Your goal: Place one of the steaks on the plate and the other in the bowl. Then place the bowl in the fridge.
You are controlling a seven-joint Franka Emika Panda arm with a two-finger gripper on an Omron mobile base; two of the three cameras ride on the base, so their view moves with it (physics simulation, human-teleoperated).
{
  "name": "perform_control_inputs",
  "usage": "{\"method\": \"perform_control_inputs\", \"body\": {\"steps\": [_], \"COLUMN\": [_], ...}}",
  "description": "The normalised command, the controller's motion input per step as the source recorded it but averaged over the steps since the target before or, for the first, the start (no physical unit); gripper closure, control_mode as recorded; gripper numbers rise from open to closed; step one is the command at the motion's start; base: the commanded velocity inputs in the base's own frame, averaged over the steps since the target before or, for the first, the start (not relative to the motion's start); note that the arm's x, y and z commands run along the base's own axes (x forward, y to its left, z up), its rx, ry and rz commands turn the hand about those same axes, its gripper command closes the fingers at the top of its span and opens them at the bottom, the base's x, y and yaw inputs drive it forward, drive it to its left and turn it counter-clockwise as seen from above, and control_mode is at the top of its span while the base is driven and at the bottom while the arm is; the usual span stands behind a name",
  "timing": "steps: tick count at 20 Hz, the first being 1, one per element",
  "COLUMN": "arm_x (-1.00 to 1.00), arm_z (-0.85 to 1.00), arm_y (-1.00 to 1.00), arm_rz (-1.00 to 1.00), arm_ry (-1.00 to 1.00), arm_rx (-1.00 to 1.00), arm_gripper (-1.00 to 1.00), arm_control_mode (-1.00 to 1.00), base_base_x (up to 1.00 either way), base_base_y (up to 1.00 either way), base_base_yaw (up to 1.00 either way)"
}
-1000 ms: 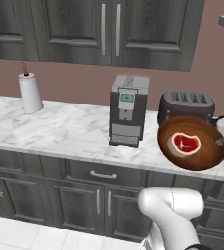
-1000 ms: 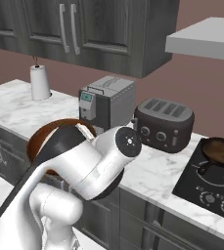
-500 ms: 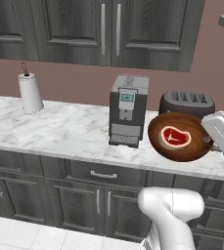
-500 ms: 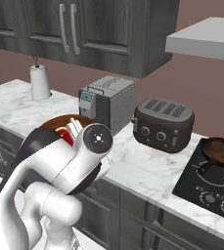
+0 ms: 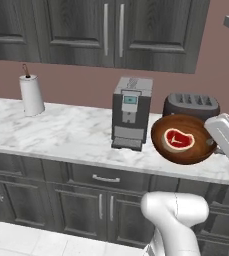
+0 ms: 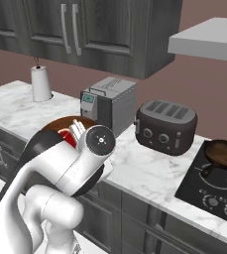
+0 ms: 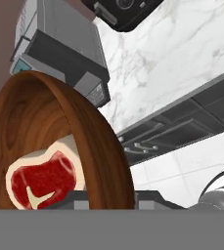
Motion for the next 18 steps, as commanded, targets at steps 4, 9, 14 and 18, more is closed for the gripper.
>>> {"method": "perform_control_inputs", "body": {"steps": [4,9,14,18], "arm_x": [0.0,0.0,0.0,0.0], "arm_z": [0.0,0.0,0.0,0.0], "arm_y": [0.0,0.0,0.0,0.0], "arm_rz": [0.0,0.0,0.0,0.0], "arm_ry": [0.0,0.0,0.0,0.0], "arm_rx": [0.0,0.0,0.0,0.0], "arm_gripper": [1.0,1.0,1.0,1.0], "arm_control_mode": [1.0,1.0,1.0,1.0], "base_base_x": [-0.62,-0.74,-0.19,0.16], "base_base_y": [0.1,0.6,0.94,1.0], "base_base_yaw": [0.13,0.24,0.31,0.28]}}
